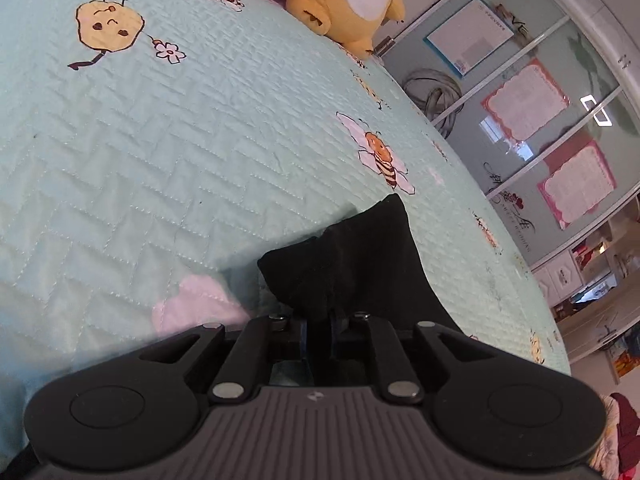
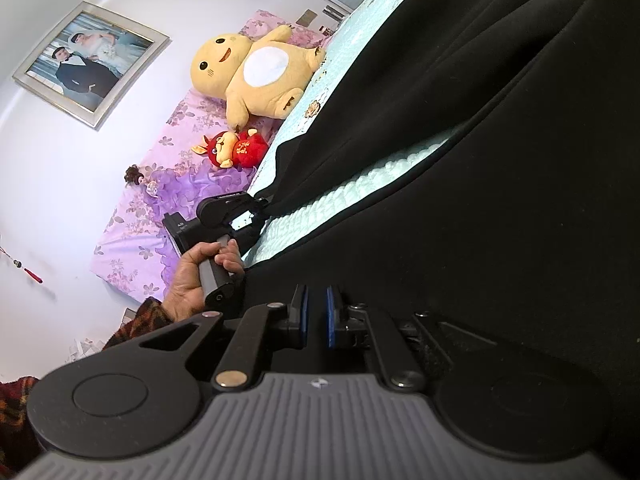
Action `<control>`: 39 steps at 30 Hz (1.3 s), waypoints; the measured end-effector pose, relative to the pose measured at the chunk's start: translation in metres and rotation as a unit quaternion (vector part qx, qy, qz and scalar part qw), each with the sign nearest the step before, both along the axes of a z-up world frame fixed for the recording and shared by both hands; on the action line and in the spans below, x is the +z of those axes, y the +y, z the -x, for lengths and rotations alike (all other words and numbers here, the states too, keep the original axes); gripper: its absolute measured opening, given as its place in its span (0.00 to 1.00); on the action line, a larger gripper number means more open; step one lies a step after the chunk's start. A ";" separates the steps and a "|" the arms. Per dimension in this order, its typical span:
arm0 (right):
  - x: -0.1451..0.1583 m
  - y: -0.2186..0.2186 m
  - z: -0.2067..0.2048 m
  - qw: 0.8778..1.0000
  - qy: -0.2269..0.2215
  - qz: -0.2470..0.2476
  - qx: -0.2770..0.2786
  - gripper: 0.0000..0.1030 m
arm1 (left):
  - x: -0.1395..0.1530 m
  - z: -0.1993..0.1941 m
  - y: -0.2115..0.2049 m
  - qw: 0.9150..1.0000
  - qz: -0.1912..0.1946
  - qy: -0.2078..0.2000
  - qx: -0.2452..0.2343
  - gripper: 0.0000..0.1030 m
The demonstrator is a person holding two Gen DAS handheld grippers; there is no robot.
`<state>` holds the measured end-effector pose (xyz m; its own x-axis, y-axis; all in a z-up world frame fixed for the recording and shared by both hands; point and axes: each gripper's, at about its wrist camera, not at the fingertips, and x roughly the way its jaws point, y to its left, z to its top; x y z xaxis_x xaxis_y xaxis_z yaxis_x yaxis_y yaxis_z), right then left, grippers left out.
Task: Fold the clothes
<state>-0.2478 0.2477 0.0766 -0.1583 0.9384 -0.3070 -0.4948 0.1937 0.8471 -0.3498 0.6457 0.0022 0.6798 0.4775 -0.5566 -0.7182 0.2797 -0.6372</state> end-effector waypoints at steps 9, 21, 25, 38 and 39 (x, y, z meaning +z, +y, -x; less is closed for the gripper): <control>0.010 0.003 0.002 0.999 -0.008 0.024 0.022 0.15 | 0.043 0.016 -0.017 0.999 -0.015 0.004 0.039 0.40; 0.085 0.136 0.011 0.986 -0.087 -0.065 0.124 0.44 | 0.100 -0.023 0.018 0.990 -0.120 0.079 -0.013 0.67; 0.021 0.188 0.015 0.981 0.011 -0.071 0.182 0.44 | 0.064 -0.063 0.060 0.988 -0.055 0.103 -0.102 0.67; -0.009 0.179 0.005 0.958 0.083 -0.104 0.253 0.63 | 0.027 -0.094 0.103 0.978 0.005 0.013 -0.209 0.67; -0.008 0.179 0.006 0.958 0.083 -0.104 0.254 0.63 | 0.027 -0.098 0.101 0.975 0.009 0.016 -0.221 0.67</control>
